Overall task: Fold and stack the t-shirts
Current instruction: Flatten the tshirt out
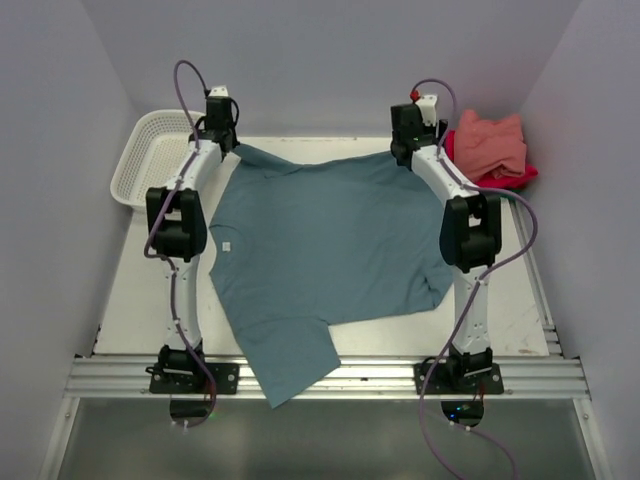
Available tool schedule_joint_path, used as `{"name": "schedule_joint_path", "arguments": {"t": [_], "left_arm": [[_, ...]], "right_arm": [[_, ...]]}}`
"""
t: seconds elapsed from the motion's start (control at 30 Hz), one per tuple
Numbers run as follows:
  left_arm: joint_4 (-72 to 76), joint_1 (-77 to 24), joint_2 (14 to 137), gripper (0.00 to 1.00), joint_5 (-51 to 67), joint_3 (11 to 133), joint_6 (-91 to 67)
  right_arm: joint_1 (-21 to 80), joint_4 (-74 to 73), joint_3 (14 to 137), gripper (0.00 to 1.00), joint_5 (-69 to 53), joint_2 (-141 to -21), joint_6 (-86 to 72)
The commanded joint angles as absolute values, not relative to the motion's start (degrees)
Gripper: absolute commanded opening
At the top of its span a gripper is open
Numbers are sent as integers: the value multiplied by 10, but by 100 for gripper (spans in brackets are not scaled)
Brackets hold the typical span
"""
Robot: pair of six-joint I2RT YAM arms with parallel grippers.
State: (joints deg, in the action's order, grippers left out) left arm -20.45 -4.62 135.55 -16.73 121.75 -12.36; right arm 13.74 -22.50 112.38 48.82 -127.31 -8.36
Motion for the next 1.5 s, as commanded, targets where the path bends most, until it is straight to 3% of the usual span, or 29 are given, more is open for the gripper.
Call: {"name": "schedule_joint_path", "arguments": {"t": [0.0, 0.03, 0.07, 0.17, 0.4, 0.43, 0.5, 0.53, 0.57, 0.6, 0.63, 0.67, 0.7, 0.87, 1.47], "left_arm": [[-102, -35, 1300, 39, -148, 1200, -129], [-72, -36, 1274, 59, -148, 1168, -133], [-42, -36, 1244, 100, -148, 1132, -134], [58, -39, 1117, 100, -133, 1004, -134], [-71, -76, 1050, 100, -114, 941, -177], [-75, -83, 1042, 100, -102, 920, -195], [-86, -87, 1024, 90, -71, 859, -221], [-78, -87, 1017, 82, -53, 834, -241], [-73, -87, 1006, 56, -19, 790, -251], [-63, -88, 1001, 41, -3, 768, -261], [-56, -88, 995, 28, 20, 746, -270], [-54, -88, 984, 4, 34, 704, -288], [-41, -88, 979, 0, 44, 682, -294], [21, -88, 972, 0, 59, 583, -314], [-61, -76, 1084, 0, -66, 632, -345]], "right_arm": [[134, -180, 1148, 85, 545, -1276, -69], [134, -163, 1132, 96, 544, -1251, -66], [134, -148, 1110, 99, 534, -1232, -66], [136, -75, 997, 99, 491, -1134, -76], [145, -69, 832, 99, 397, -979, -98], [145, -74, 818, 95, 385, -965, -98], [145, -88, 781, 86, 351, -934, -96], [144, -98, 772, 38, 338, -925, -102], [145, -111, 755, 5, 338, -906, -115], [145, -131, 745, 0, 339, -897, -127], [145, -134, 734, 0, 337, -888, -137], [145, -134, 721, 0, 331, -877, -141], [145, -141, 699, 0, 319, -863, -148], [145, -163, 651, 0, 273, -839, -174], [145, -190, 606, 0, 223, -825, -185]]}}
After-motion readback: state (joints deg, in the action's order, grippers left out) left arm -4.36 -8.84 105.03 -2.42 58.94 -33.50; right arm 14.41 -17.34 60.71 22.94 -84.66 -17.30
